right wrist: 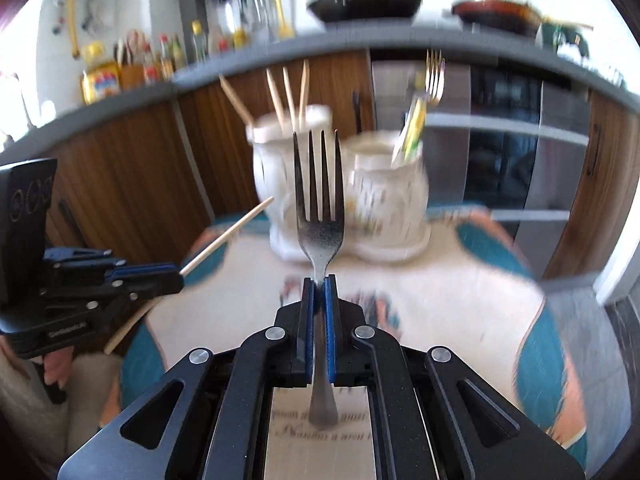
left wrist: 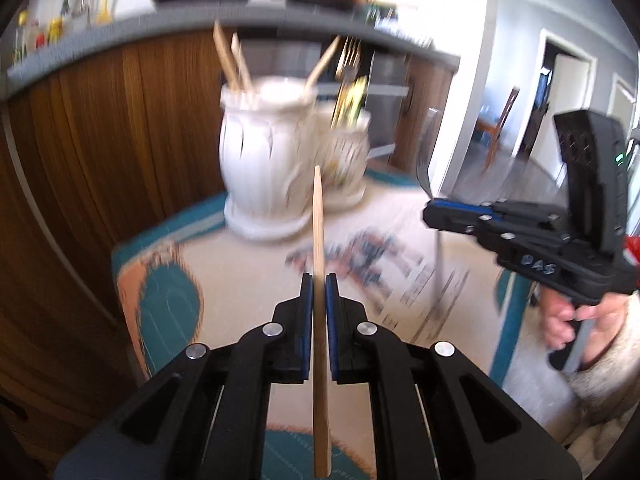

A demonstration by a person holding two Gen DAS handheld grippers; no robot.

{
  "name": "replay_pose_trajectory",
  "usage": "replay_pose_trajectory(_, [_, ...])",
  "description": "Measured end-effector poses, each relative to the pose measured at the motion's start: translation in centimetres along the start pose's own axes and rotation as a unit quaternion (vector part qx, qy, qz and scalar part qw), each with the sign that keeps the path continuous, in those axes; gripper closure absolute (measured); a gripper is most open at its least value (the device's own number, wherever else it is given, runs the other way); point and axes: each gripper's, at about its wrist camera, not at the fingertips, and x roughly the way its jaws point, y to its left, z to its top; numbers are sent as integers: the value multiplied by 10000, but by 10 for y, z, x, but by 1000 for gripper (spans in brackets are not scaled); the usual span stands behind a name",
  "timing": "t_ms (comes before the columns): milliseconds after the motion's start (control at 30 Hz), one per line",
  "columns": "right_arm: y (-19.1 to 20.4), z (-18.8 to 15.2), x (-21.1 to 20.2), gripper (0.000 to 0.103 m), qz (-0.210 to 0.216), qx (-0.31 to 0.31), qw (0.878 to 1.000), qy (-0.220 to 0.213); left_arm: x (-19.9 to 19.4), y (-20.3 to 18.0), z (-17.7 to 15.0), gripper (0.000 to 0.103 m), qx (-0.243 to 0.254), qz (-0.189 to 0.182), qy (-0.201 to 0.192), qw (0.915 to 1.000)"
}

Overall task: Organize utensils
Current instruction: 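Lift the chopstick with the left tool while the right tool lifts the silver fork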

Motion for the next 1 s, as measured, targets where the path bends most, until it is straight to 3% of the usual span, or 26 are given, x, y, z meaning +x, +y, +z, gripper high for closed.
replay_pose_trajectory(167, [0, 22, -14, 97, -139, -44, 9964, -841, -22, 3, 23, 97, -154, 67, -751, 9970])
replay_pose_trajectory(267, [-3, 39, -13, 97, -242, -40, 9934, -1121, -27, 14, 42, 97, -365, 113, -1143, 9927])
replay_pose_trajectory(667, [-25, 109, -6, 97, -489, 155, 9745, -2184, -1, 45, 125, 97, -969, -81, -2171, 9713])
replay_pose_trajectory(867, [-44, 125, 20, 97, -439, 365, 9741, -2189, 19, 45, 134, 97, -1009, -180, -2708, 9572])
replay_pose_trajectory(1000, [-54, 121, 37, 97, -401, 409, 9762, -2093, 34, 43, 140, 97, -933, -142, -2859, 9536])
